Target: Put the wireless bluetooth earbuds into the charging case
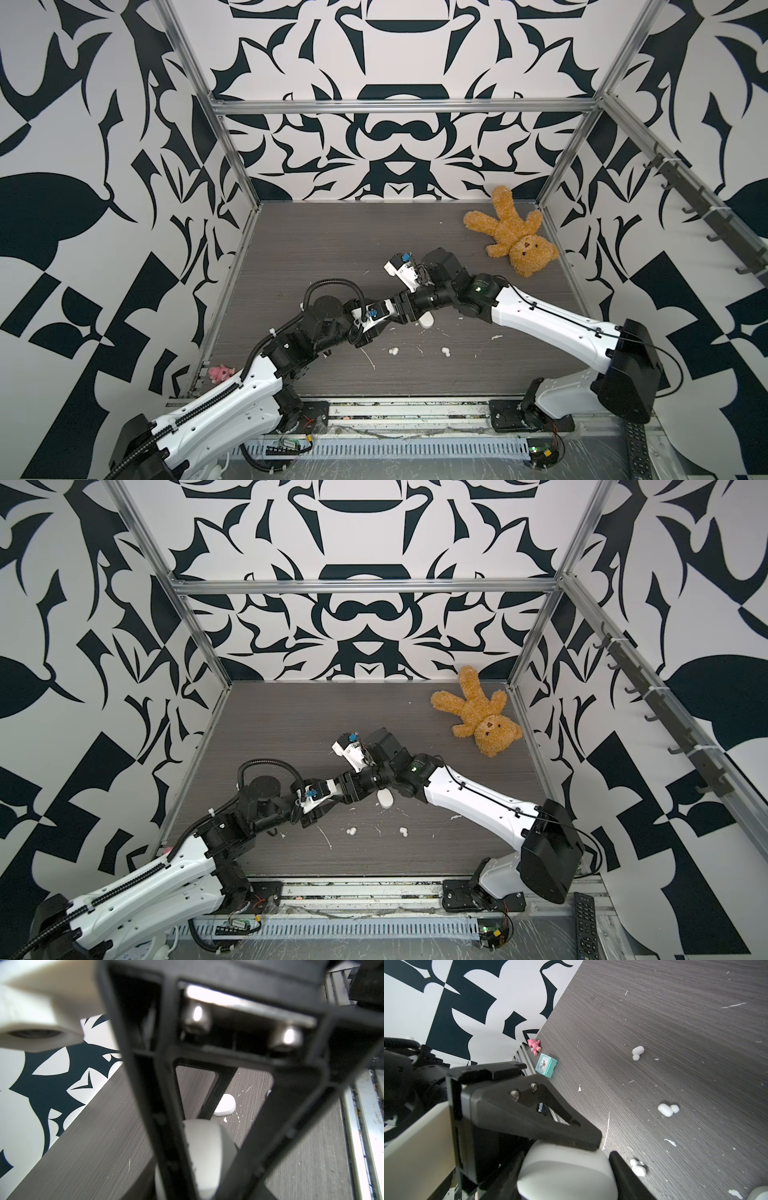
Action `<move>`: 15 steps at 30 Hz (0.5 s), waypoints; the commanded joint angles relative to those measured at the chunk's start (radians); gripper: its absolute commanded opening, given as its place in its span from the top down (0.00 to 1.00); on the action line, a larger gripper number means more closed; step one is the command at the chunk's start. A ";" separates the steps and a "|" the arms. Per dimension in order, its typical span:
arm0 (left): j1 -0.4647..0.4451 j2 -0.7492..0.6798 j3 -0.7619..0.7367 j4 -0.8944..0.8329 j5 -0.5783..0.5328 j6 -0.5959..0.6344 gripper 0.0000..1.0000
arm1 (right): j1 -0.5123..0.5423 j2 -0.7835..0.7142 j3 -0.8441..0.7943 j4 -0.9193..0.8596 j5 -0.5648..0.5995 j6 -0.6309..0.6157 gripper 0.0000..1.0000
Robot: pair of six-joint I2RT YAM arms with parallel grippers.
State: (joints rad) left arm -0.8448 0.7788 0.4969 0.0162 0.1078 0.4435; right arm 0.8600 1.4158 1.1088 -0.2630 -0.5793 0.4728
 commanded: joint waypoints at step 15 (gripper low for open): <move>-0.014 -0.007 -0.006 -0.039 0.021 0.023 0.51 | 0.005 -0.029 0.011 0.052 0.010 0.014 1.00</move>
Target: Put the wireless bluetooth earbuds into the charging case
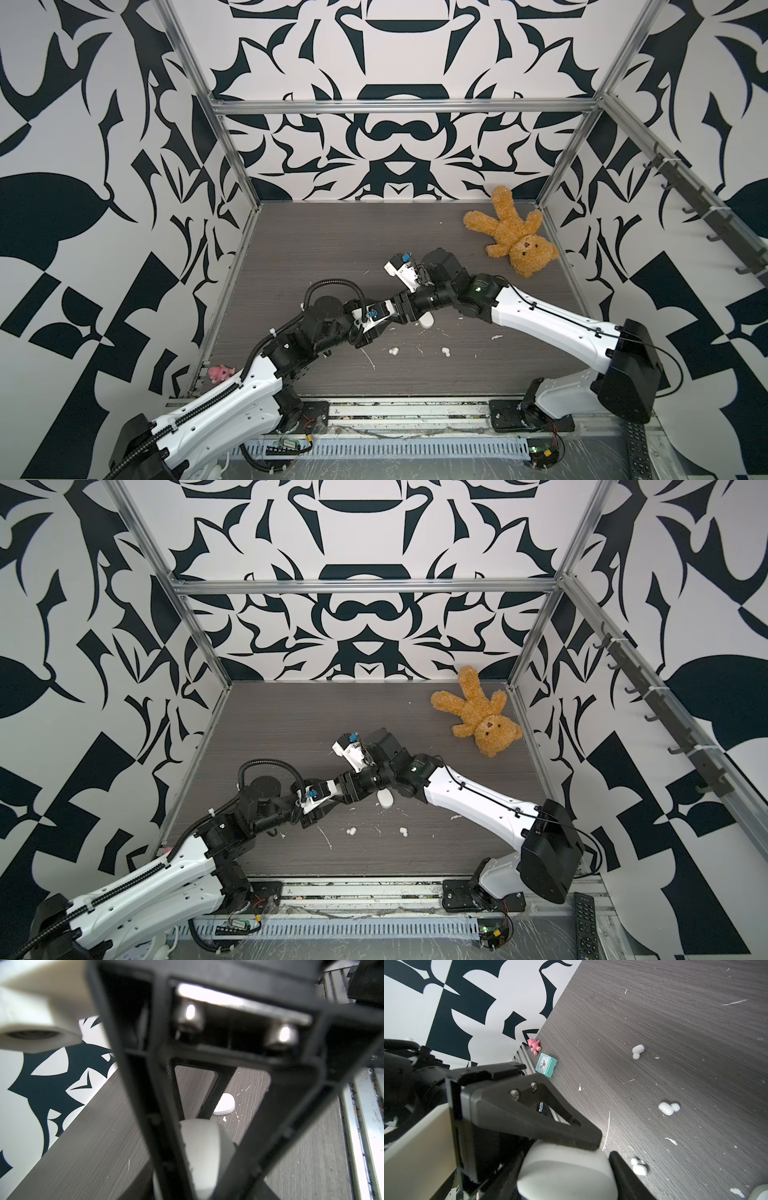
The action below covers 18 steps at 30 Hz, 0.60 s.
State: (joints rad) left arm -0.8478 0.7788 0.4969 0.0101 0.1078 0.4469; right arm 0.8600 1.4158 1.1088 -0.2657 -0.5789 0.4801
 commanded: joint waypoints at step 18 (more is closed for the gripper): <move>-0.011 -0.003 -0.002 -0.042 0.030 0.023 0.55 | 0.005 -0.031 0.025 0.043 0.016 0.004 1.00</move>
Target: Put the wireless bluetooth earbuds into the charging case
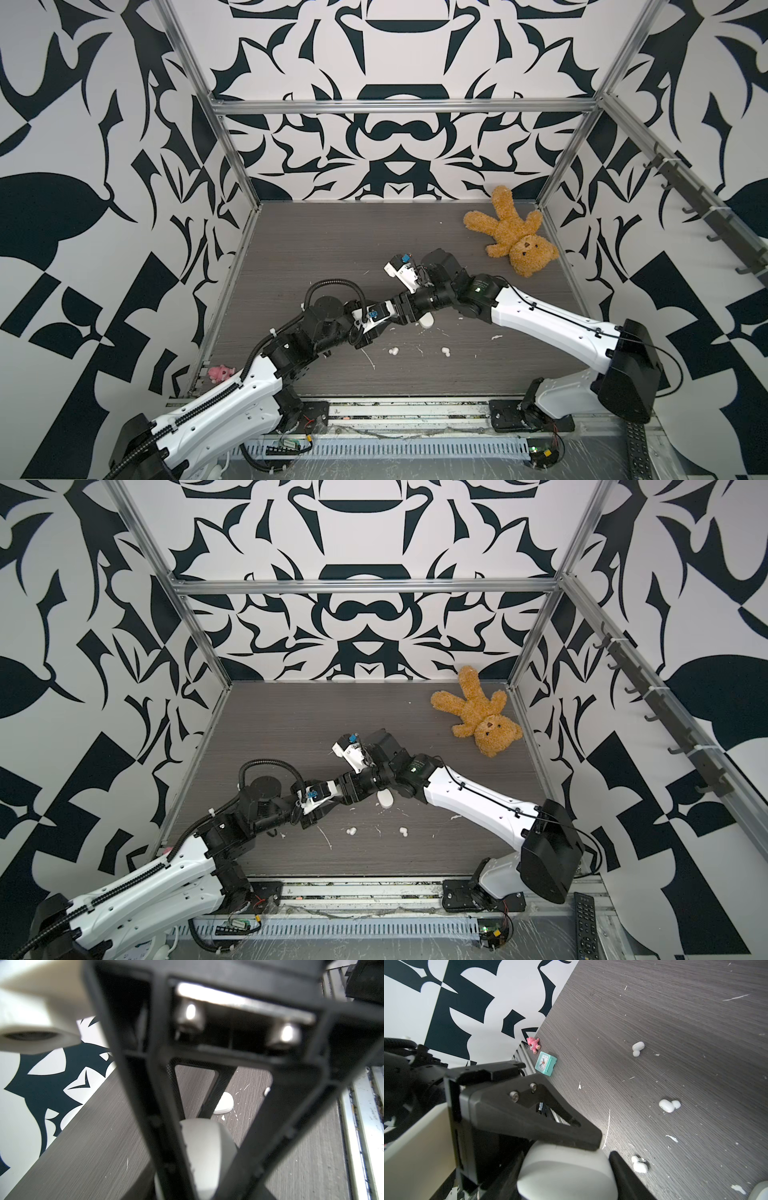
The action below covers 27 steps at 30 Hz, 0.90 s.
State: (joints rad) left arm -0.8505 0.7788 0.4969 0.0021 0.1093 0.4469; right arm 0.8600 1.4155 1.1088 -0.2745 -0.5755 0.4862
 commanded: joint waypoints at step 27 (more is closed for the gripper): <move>-0.010 0.001 0.005 -0.044 0.032 0.031 0.68 | 0.005 -0.035 0.011 0.076 0.000 0.017 1.00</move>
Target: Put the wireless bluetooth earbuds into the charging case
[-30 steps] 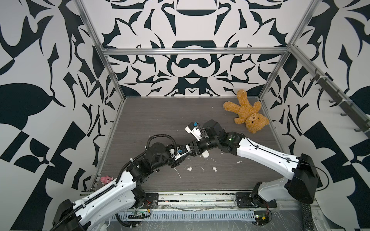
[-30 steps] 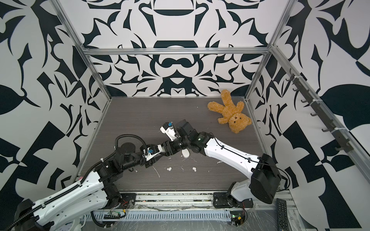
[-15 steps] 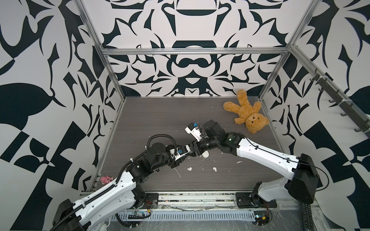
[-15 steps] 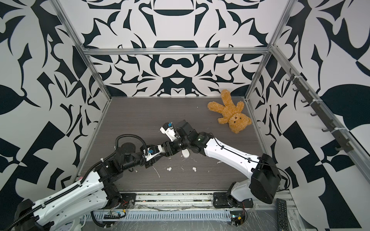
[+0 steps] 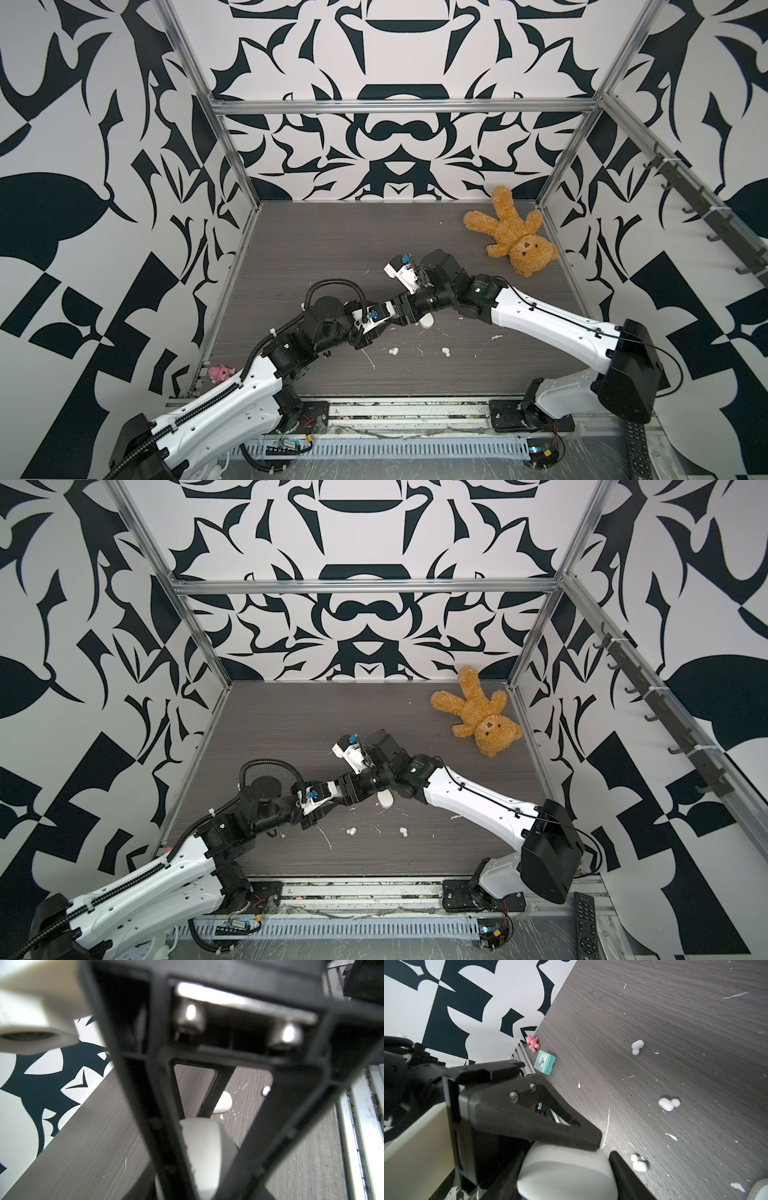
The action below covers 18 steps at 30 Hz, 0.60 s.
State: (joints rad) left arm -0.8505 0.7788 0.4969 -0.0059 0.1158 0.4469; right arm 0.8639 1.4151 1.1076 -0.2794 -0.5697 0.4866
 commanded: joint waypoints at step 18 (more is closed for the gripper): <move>-0.009 -0.029 0.004 0.004 -0.030 0.046 1.00 | 0.001 -0.039 -0.004 0.100 -0.003 0.044 0.64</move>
State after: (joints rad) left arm -0.8524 0.7647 0.4969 -0.0051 0.0898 0.4625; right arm 0.8635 1.4147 1.1030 -0.2504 -0.5724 0.4904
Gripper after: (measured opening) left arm 0.445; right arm 0.621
